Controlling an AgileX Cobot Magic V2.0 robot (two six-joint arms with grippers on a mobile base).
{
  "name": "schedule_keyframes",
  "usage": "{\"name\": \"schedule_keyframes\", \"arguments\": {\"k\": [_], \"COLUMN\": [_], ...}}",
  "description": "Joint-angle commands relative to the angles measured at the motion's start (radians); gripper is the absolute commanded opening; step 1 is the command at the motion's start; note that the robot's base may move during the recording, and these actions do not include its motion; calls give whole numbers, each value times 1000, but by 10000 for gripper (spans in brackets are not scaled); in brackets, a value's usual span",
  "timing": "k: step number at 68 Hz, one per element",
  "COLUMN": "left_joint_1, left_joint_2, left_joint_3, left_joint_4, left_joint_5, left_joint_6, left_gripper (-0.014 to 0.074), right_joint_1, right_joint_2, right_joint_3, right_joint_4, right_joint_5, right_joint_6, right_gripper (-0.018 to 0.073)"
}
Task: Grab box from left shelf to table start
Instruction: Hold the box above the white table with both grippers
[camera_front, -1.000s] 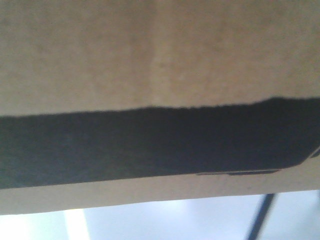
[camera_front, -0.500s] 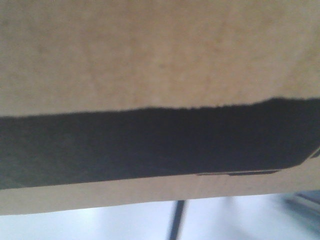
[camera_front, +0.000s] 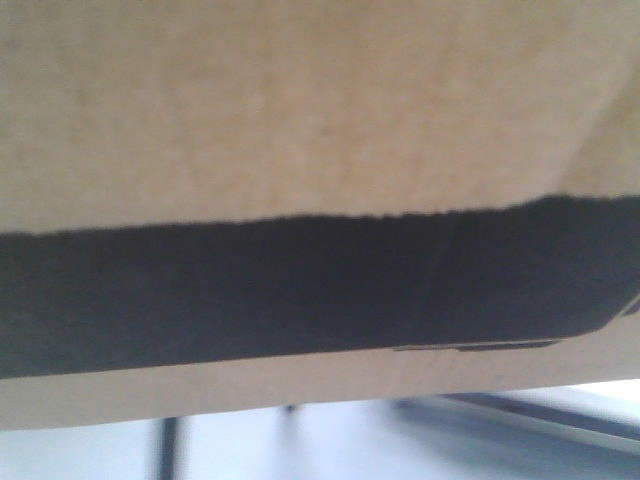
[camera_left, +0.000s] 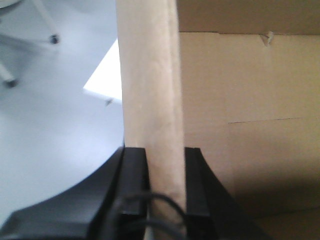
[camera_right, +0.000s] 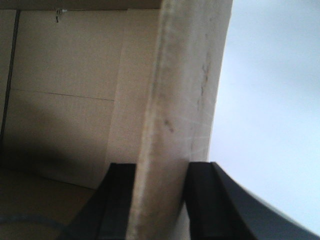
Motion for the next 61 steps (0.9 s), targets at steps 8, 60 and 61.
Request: {"name": "schedule_keyframes", "arguments": {"k": [8,60,61], "left_joint_1": [-11,-11,-11], "left_joint_2": [9,15,15], "left_joint_3": [-39,-39,-39], "left_joint_4": [-83,-82,-82], "left_joint_5": [-60,-60,-60], "left_joint_6": [8,8,8], "left_gripper": [-93,-93,-93], "right_joint_1": [-6,-6,-6], "right_joint_2": [12,12,12], "right_joint_3": [-30,-30,-30], "right_joint_4": [12,12,12], "right_joint_5": [-109,-109,-109], "right_joint_6": [-21,-21,-21], "right_gripper": [64,64,64]}}
